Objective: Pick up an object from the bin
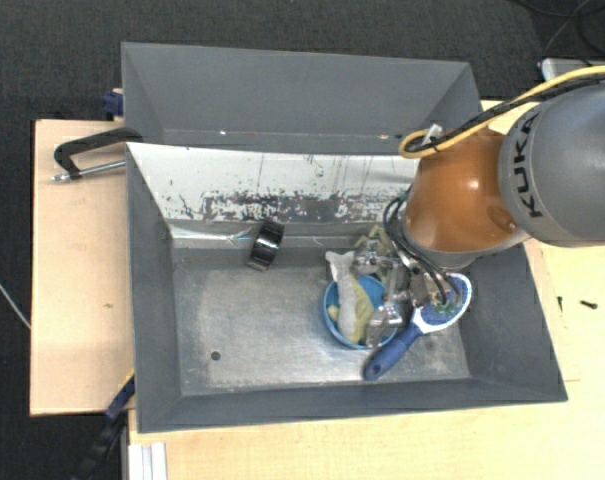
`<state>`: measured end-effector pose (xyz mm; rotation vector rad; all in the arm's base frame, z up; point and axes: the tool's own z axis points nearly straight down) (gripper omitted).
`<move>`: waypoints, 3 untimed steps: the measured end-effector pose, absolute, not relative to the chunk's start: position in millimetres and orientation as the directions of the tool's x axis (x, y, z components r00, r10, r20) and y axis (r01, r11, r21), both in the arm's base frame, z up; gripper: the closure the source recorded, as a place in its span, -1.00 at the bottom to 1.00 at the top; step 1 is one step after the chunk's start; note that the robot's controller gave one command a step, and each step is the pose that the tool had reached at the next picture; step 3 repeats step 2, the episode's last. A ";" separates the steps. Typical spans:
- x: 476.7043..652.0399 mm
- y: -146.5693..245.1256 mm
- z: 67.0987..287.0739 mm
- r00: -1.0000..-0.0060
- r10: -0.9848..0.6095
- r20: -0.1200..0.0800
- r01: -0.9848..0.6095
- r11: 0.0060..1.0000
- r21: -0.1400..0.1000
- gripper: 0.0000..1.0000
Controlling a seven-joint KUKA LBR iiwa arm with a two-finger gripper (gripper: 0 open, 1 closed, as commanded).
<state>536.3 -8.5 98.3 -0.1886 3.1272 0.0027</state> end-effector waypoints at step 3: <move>537.1 -9.1 204.1 -0.996 -0.084 -0.014 -0.084 0.996 0.000 1.00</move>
Offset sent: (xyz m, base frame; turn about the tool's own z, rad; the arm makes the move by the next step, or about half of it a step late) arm 0.0000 0.0000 0.0000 0.0000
